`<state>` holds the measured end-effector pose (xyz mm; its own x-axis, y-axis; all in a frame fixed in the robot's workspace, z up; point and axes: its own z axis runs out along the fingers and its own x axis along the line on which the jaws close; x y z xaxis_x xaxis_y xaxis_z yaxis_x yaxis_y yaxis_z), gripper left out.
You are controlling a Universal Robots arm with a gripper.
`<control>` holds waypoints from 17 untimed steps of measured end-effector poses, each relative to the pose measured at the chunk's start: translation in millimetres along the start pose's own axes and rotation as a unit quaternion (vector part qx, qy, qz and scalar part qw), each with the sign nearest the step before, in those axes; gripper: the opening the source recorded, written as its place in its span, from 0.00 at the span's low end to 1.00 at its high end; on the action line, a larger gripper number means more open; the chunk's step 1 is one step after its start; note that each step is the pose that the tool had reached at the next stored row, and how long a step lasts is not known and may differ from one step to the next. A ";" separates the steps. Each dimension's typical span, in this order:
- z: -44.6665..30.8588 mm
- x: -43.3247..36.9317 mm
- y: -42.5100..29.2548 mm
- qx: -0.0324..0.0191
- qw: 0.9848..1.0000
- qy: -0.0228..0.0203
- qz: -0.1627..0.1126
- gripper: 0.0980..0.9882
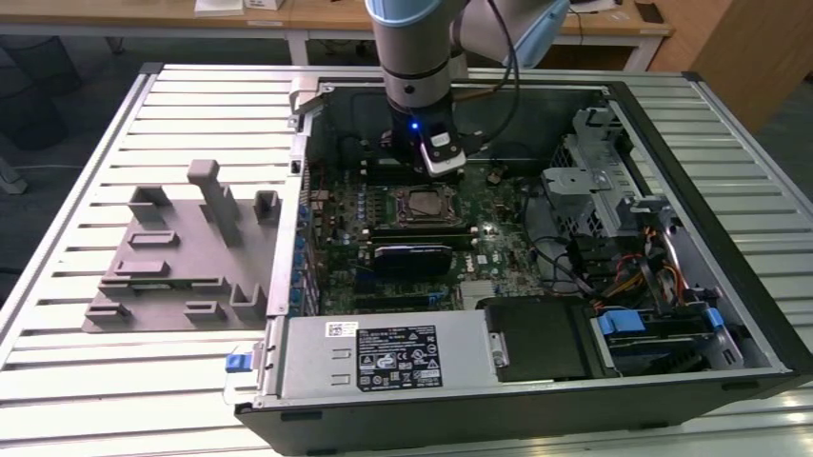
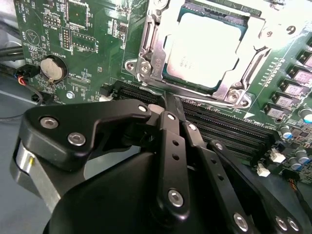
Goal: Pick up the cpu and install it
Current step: 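Install the first cpu locking lever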
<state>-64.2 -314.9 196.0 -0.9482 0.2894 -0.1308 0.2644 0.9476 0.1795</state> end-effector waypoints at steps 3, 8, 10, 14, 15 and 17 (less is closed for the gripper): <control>0.6 -0.4 -1.5 0.000 1.000 0.000 0.000 0.01; 1.2 -1.1 -4.6 0.000 1.000 0.000 -0.001 0.01; 1.9 -1.0 -4.8 0.000 1.000 0.000 -0.001 0.01; 2.3 -1.6 -4.7 0.000 1.000 0.001 -0.003 0.01; 2.3 -2.0 -4.7 -0.001 1.000 0.001 -0.003 0.01; 2.6 -3.3 -4.3 -0.001 1.000 0.001 -0.005 0.01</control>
<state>-61.8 -319.5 193.1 -0.9510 0.2805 -0.1303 0.2553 0.9498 0.1810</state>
